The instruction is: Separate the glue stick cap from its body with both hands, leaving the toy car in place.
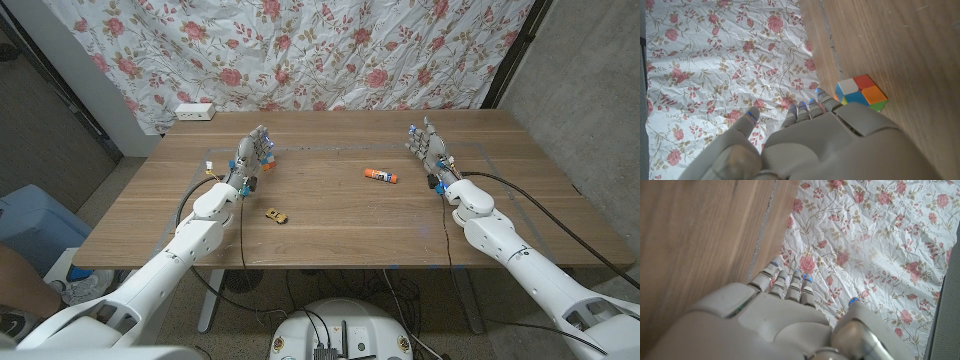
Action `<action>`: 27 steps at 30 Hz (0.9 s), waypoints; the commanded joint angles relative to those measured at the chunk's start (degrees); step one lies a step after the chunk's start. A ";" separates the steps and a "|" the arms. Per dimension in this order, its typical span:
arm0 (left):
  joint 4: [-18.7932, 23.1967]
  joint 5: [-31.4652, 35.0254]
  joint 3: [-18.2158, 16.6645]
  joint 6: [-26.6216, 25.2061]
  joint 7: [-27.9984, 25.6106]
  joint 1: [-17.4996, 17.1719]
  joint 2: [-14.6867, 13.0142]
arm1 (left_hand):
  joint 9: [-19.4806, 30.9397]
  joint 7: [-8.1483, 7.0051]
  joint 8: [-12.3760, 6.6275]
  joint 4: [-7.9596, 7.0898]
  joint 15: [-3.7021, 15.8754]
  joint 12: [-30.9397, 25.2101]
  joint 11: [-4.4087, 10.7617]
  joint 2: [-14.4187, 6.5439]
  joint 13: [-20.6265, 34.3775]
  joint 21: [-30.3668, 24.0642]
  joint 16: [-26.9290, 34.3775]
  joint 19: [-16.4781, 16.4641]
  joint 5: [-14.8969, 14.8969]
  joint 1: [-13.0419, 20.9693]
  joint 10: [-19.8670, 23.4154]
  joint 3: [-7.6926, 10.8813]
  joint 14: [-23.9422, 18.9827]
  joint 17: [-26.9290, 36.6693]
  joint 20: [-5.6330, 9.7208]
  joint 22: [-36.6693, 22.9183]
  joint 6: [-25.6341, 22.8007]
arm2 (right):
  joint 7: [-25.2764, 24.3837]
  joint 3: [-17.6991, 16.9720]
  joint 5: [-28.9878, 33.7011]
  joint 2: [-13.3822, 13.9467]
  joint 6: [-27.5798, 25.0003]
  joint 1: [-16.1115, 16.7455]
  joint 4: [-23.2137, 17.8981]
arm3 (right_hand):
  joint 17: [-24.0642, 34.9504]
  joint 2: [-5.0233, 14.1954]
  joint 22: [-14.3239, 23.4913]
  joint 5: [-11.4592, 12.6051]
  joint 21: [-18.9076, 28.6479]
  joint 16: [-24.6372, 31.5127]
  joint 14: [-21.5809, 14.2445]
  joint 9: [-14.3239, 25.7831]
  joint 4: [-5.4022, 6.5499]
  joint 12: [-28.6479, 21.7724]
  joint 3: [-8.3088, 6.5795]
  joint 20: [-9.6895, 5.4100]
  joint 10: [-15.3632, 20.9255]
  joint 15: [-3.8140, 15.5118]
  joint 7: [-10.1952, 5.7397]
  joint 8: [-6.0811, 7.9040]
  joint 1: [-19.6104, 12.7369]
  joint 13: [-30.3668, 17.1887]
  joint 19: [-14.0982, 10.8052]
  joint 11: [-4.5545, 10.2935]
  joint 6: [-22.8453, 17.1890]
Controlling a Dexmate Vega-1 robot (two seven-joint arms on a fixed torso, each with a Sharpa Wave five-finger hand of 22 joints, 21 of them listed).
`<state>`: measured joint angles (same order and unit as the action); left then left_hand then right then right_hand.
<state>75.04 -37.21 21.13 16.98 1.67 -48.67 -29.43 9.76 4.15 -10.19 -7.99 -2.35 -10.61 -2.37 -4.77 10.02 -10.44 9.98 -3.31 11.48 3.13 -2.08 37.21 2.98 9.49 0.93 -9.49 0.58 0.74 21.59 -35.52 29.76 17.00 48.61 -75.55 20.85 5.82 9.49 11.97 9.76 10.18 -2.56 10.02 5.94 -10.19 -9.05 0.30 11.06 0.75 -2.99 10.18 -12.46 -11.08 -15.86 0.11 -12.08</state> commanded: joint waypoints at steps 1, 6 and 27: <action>1.25 0.07 -0.42 0.13 0.09 -0.77 -0.93 | 0.28 0.68 -0.32 0.06 -0.05 -0.44 -0.33 -5.13 0.11 -0.30 0.26 -0.50 0.36 0.00 0.04 0.52 0.22 0.27 -0.05 -0.25 -0.17 | -3.06 0.97 4.07 1.88 -0.76 0.95 -3.59 | -0.19 0.37 0.15 0.45 0.42 0.39 -0.03 0.13 -0.31 -0.34 -0.55 -0.72 -0.17 0.36 -0.12 0.11 -0.32 -0.14 0.00 -0.13 0.33; 1.67 0.14 -0.61 -0.05 -0.01 -0.97 -1.40 | 0.27 0.58 -0.38 0.16 0.08 -0.53 -0.20 -5.12 0.10 -0.31 0.29 -0.49 0.36 -0.04 0.31 0.68 0.06 0.25 -0.02 -0.24 -0.40 | -4.98 1.91 6.80 3.39 -3.21 1.17 -6.29 | -0.63 0.31 0.13 0.52 0.42 0.32 0.39 0.11 -0.76 -0.30 -0.75 -0.97 -0.61 0.57 -0.24 -0.11 -0.67 -0.05 0.39 -0.04 1.31; 3.37 1.03 -0.78 -1.21 -1.21 -0.83 -2.50 | 0.24 0.27 -0.35 0.74 0.91 -0.61 0.90 -4.63 0.02 -0.19 0.64 0.33 0.25 -0.29 1.04 1.26 -1.76 0.16 -1.88 -0.26 -0.63 | -13.20 4.54 19.41 11.56 -19.00 2.73 -21.66 | -2.72 -0.72 0.09 0.41 0.01 0.18 2.68 0.09 -3.92 -0.26 -1.58 -1.37 -2.30 0.51 -0.87 -0.11 -3.22 0.19 5.38 0.81 3.29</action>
<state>77.43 -36.58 20.40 16.78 1.15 -49.55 -31.42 9.75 4.41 -10.19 -7.33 -1.51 -10.87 -1.63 -4.77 9.85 -10.43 10.21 -3.00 11.47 3.12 -1.34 37.96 1.70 9.48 -0.42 -9.48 0.30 -9.66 25.00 -21.43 37.89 4.74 50.79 -90.72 18.15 5.14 9.47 12.37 9.72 10.17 -0.29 10.01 2.54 -10.40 -10.50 -1.33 9.18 1.12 -3.92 10.18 -15.56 -10.93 -10.91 0.72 -9.25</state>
